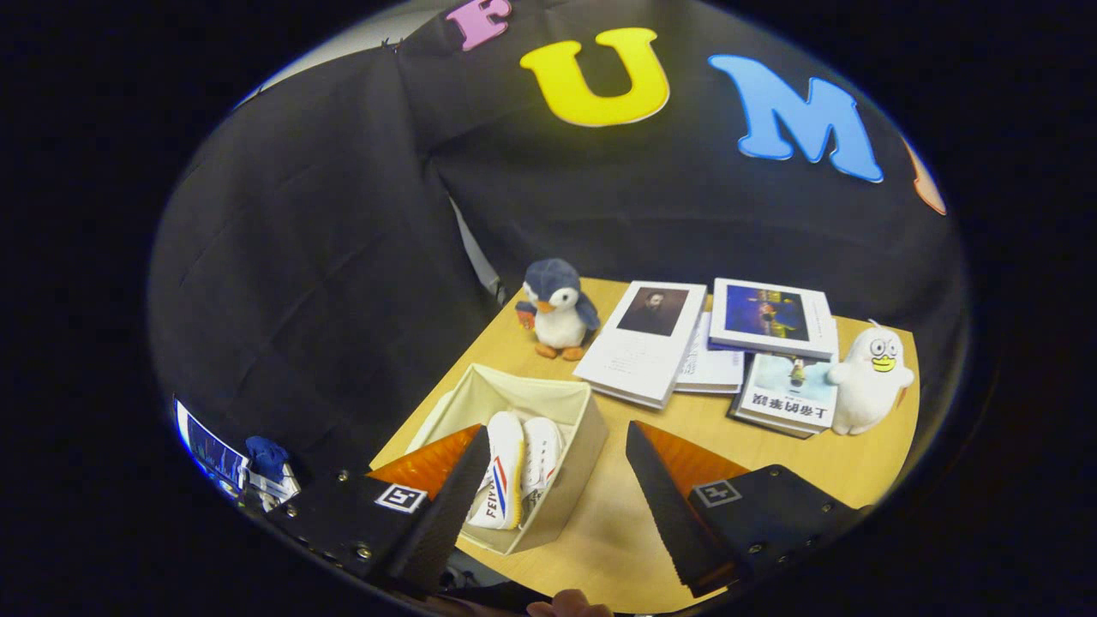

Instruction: Open the storage box then place both shoes into the box .Put the left shoe in first, then the right shoe, with the right side of both shoes facing outward in a uniform manner.

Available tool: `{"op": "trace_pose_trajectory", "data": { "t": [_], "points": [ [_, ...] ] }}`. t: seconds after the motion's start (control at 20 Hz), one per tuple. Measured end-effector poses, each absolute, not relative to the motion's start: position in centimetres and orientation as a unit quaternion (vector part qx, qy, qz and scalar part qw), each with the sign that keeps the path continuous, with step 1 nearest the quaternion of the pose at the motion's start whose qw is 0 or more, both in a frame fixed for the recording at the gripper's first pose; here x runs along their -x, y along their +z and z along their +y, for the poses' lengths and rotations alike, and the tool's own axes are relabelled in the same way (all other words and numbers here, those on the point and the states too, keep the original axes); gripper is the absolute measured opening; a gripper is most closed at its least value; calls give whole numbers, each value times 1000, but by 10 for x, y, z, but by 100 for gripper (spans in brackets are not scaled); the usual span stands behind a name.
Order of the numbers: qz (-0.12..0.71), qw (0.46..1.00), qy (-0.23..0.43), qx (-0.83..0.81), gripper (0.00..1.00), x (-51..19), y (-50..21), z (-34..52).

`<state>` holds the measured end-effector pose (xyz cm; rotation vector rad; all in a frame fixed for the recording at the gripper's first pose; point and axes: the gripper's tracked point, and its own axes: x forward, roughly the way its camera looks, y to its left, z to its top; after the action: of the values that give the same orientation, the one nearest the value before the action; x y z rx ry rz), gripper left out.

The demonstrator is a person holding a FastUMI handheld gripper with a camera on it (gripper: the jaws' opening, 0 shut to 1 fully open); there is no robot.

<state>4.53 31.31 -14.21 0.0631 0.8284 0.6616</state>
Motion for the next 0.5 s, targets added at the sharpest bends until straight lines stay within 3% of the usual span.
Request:
{"op": "trace_pose_trajectory", "data": {
  "t": [0.5],
  "points": [
    [87,985,148,-28,97,-62,6,160]
  ]
}}
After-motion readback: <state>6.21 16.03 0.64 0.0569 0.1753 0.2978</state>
